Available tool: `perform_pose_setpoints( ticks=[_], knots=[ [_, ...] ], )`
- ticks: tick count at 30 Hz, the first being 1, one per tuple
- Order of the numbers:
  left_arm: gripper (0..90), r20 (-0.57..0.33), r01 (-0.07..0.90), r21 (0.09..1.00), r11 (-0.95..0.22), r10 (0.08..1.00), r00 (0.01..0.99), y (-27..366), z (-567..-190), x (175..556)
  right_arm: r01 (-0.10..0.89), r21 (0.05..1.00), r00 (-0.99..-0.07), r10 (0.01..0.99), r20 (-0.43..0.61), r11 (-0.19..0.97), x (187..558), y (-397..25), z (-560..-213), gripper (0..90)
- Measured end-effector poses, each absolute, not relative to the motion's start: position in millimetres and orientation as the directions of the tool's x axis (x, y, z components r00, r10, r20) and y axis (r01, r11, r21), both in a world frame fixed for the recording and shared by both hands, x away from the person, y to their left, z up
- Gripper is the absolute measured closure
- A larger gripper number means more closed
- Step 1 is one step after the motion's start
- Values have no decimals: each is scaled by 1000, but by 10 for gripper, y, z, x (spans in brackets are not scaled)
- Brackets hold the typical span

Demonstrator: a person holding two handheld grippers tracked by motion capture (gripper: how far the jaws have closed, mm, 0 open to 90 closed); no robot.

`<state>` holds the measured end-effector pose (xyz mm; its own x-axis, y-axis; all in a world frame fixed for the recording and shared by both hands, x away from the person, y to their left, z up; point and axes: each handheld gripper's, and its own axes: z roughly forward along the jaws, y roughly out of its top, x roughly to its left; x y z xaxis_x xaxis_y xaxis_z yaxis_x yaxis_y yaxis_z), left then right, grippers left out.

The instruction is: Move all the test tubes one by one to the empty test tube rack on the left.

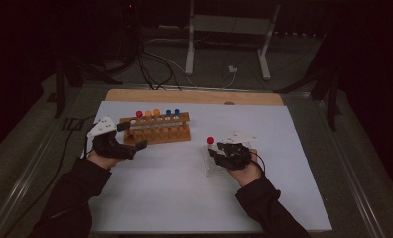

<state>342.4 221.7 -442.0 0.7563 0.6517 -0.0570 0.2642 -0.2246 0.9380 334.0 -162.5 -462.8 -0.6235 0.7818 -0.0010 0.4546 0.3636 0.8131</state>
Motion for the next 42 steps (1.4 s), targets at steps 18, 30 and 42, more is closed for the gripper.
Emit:
perform_pose_setpoints(
  ticks=[18,30,42],
  knots=[
    [25,-72,223,946,-234,523,849,1985,-4226,3198,267,899,-644,758,-101,347,3058,-1629,-4103,751],
    [178,-57,152,956,-250,352,934,1509,-4169,2964,265,849,-810,584,-62,457,2782,-1091,-4316,751],
    [549,16,91,942,-322,315,949,1214,-4339,2988,278,832,-833,552,-41,480,2743,-982,-4410,751]
  ],
)
